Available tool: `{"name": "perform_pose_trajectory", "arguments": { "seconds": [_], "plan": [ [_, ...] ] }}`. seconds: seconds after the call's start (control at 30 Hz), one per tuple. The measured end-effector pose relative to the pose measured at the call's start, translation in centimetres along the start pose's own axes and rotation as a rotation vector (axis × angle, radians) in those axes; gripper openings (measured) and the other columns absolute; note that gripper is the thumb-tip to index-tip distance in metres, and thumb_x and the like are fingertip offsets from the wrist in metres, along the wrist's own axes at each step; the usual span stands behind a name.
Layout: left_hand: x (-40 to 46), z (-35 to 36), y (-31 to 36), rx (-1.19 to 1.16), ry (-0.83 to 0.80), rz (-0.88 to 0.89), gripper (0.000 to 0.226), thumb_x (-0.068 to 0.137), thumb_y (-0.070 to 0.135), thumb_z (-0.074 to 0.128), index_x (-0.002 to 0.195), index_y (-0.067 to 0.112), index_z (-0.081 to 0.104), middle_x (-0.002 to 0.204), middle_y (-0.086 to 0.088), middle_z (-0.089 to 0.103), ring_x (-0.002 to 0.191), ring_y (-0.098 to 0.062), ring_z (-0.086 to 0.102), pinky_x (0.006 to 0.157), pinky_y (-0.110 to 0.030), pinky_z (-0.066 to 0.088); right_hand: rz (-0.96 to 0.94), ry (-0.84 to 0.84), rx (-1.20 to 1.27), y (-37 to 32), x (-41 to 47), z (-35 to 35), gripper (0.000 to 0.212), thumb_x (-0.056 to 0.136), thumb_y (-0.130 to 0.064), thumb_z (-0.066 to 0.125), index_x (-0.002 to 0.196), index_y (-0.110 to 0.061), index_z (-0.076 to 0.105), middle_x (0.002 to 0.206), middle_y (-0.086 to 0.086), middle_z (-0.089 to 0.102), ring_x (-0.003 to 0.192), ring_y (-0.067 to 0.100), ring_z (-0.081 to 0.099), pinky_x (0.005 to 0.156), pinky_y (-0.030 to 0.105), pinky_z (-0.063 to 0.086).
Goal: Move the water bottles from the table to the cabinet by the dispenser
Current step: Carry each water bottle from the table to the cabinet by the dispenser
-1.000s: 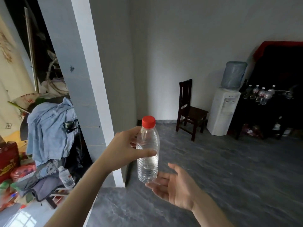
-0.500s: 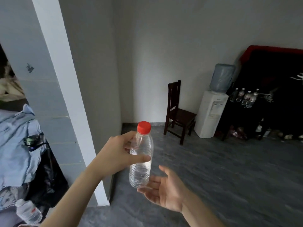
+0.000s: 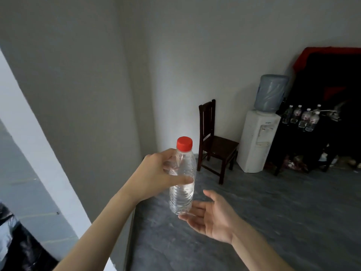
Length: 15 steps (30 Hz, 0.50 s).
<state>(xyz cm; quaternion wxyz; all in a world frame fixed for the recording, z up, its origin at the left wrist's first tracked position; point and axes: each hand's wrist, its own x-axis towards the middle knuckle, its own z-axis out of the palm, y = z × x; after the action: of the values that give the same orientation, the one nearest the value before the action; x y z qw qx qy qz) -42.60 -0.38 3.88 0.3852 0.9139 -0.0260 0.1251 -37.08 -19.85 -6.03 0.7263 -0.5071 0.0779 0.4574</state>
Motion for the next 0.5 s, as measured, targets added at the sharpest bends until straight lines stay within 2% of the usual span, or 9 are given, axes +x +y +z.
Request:
{"name": "perform_pose_trajectory", "arguments": {
  "seconds": [0.13, 0.23, 0.3, 0.43, 0.5],
  "plan": [
    [4.9, 0.5, -0.8, -0.029, -0.009, -0.014, 0.044, 0.068, 0.044, 0.087, 0.106, 0.04, 0.067, 0.094, 0.019, 0.075, 0.091, 0.005, 0.07, 0.075, -0.007, 0.049, -0.002, 0.02, 0.006, -3.8, 2.4, -0.8, 0.062, 0.101, -0.047, 0.033, 0.125, 0.005, 0.059, 0.119, 0.025, 0.068, 0.114, 0.035, 0.063, 0.086, 0.036, 0.05],
    [8.5, 0.8, -1.4, -0.039, -0.036, -0.017, 0.044, 0.068, 0.046, 0.087, 0.108, 0.039, 0.067, 0.096, 0.02, 0.075, 0.092, 0.005, 0.07, 0.074, -0.004, 0.047, -0.001, 0.001, 0.007, -5.6, 4.0, -1.5, 0.063, 0.101, -0.048, 0.032, 0.126, 0.003, 0.059, 0.119, 0.023, 0.069, 0.117, 0.034, 0.063, 0.089, 0.036, 0.049],
    [10.9, 1.2, -2.2, -0.055, -0.054, -0.022, 0.044, 0.067, 0.048, 0.087, 0.106, 0.043, 0.066, 0.099, 0.021, 0.075, 0.093, 0.005, 0.07, 0.076, -0.007, 0.048, -0.007, 0.011, 0.034, -7.0, 5.3, -2.1, 0.063, 0.101, -0.048, 0.032, 0.125, 0.003, 0.059, 0.119, 0.023, 0.069, 0.117, 0.034, 0.062, 0.089, 0.036, 0.049],
    [15.5, 1.8, -4.3, -0.118, -0.072, -0.024, 0.036, 0.057, 0.058, 0.085, 0.086, 0.056, 0.063, 0.109, 0.021, 0.073, 0.097, 0.002, 0.072, 0.086, -0.023, 0.056, -0.017, 0.05, 0.082, -9.7, 8.1, -3.4, 0.062, 0.1, -0.047, 0.035, 0.124, 0.005, 0.059, 0.118, 0.024, 0.069, 0.12, 0.036, 0.061, 0.088, 0.036, 0.048],
    [18.0, 1.9, -5.2, -0.138, -0.089, -0.01, 0.041, 0.059, 0.056, 0.087, 0.093, 0.052, 0.065, 0.112, 0.019, 0.073, 0.098, 0.0, 0.072, 0.087, -0.026, 0.056, -0.026, 0.064, 0.095, -11.4, 9.9, -3.8, 0.062, 0.1, -0.046, 0.036, 0.126, 0.005, 0.058, 0.119, 0.025, 0.069, 0.12, 0.036, 0.061, 0.088, 0.036, 0.048]
  ]
}}
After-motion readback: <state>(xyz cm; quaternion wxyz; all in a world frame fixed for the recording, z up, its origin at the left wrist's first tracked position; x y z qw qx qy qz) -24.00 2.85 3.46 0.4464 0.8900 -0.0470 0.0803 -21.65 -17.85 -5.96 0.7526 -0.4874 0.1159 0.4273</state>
